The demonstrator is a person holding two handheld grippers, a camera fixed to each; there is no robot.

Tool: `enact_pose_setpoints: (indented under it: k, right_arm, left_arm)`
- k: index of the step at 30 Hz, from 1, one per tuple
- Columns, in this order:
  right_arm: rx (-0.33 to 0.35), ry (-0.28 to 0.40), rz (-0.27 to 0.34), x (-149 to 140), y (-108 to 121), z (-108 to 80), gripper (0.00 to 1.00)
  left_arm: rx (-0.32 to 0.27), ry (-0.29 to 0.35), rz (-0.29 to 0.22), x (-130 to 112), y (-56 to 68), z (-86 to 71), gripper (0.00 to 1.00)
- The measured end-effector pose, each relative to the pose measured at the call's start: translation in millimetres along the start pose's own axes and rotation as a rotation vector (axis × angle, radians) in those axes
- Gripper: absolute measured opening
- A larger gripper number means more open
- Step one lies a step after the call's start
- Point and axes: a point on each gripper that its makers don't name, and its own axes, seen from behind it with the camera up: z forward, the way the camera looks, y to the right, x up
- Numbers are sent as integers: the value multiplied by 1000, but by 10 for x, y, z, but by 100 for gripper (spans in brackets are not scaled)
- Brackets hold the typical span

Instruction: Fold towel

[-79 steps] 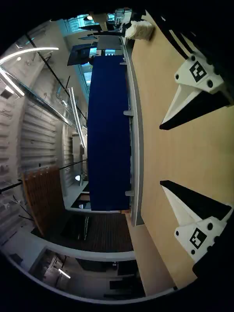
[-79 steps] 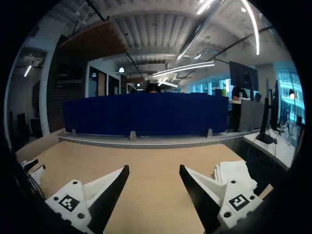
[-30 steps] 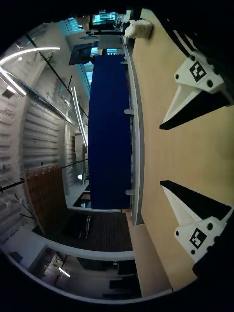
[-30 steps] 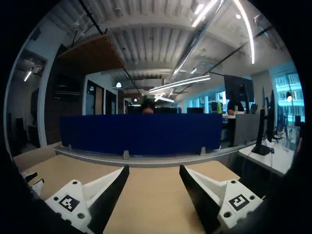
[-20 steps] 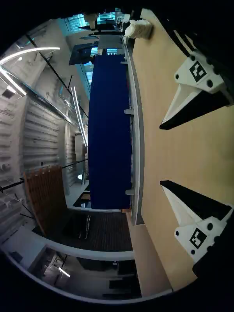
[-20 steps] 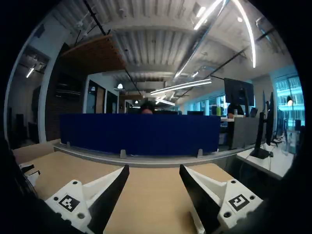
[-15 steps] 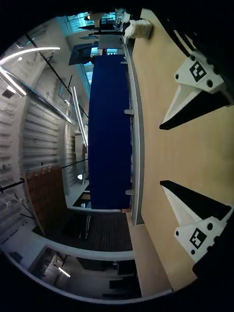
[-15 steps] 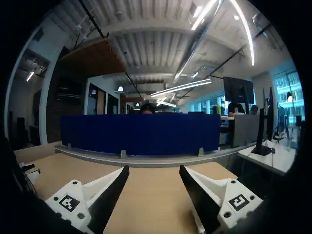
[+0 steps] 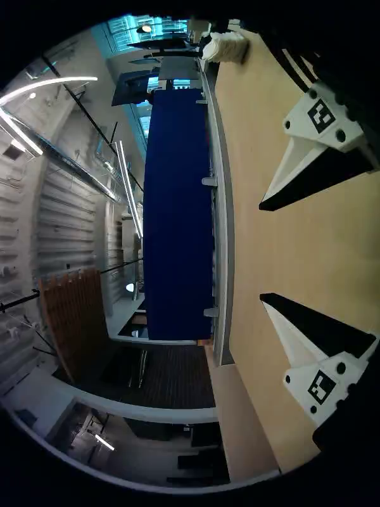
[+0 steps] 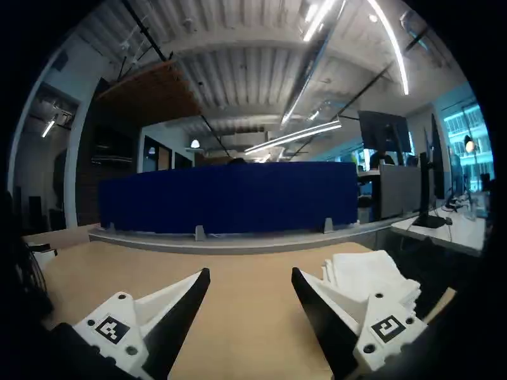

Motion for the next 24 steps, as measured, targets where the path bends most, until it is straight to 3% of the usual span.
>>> enact_pose_setpoints:
  k: [11,24]
  right_arm:
    - [2,-6,-38,-299,-33,90,100]
    - [-6,-7,-2,-406,-9,78,100]
  left_arm:
    - [0,0,0,4,-1,-5,96]
    - [0,0,0,0,-6,3,96]
